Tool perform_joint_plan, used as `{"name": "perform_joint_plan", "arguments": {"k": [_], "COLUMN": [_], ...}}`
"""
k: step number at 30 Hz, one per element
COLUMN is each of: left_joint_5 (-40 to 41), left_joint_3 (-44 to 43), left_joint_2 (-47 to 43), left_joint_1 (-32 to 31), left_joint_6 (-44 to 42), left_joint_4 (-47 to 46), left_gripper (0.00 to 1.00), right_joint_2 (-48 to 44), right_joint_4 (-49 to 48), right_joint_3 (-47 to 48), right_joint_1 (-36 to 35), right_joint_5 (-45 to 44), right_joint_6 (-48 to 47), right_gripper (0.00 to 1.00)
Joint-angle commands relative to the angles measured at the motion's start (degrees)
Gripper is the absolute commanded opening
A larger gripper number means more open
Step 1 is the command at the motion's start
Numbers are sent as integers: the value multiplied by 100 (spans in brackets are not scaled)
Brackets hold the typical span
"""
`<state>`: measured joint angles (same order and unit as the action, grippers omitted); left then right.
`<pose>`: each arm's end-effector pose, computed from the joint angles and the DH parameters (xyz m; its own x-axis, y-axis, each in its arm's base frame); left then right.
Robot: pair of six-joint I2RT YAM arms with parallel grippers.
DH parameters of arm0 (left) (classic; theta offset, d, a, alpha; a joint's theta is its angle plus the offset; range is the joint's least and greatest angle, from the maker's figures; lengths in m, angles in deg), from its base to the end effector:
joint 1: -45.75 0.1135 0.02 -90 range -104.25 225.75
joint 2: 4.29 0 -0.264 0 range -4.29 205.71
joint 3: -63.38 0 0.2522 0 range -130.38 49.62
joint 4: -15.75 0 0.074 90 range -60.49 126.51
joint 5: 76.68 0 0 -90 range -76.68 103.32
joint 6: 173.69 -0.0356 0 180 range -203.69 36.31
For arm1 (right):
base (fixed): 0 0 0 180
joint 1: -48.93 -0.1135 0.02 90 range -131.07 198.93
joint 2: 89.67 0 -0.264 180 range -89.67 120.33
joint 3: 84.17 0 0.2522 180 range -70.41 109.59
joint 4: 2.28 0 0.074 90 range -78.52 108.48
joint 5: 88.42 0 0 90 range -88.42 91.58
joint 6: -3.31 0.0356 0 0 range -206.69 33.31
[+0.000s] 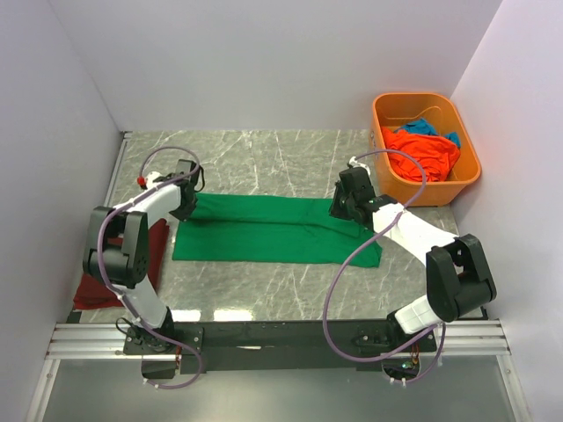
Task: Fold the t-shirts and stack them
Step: Fold the tshirt
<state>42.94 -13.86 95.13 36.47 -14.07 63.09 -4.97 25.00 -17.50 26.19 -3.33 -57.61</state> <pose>0.3319 -0.0364 0.1804 -0.2934 -0.7778 -0.5559 -0.8773 0.4501 -0.1667 0.2893 0.1180 0.2205 -0.7332 0.2177 -0.6442 0.0306 0.9570 0.2886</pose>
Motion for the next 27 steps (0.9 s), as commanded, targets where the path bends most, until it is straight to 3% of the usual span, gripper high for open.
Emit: {"name": "perform_joint_plan", "arguments": {"k": [1,9,16,27], "left_joint_5": [113,-229,-264,-493], "left_joint_3": [152,635,855,952], "left_joint_2": [-318,-449,-757,-810], "left_joint_1": [58,75,84,119], "left_joint_6": [-81,-221,-256,-335], "left_joint_4": [-203,-827,-932,-1126], "left_gripper": [1,11,29,31], "right_joint_2": [81,484,1311,2321], "right_joint_4": [-113,10,221,432], "right_joint_3": [-8,421,1371,2355], "right_joint_1": [-20,-20,-20,-81], "right_joint_5": [-107,-72,-37,-46], "right_joint_6": [-34,-60,-131,-122], "right_gripper": [25,27,32,37]}}
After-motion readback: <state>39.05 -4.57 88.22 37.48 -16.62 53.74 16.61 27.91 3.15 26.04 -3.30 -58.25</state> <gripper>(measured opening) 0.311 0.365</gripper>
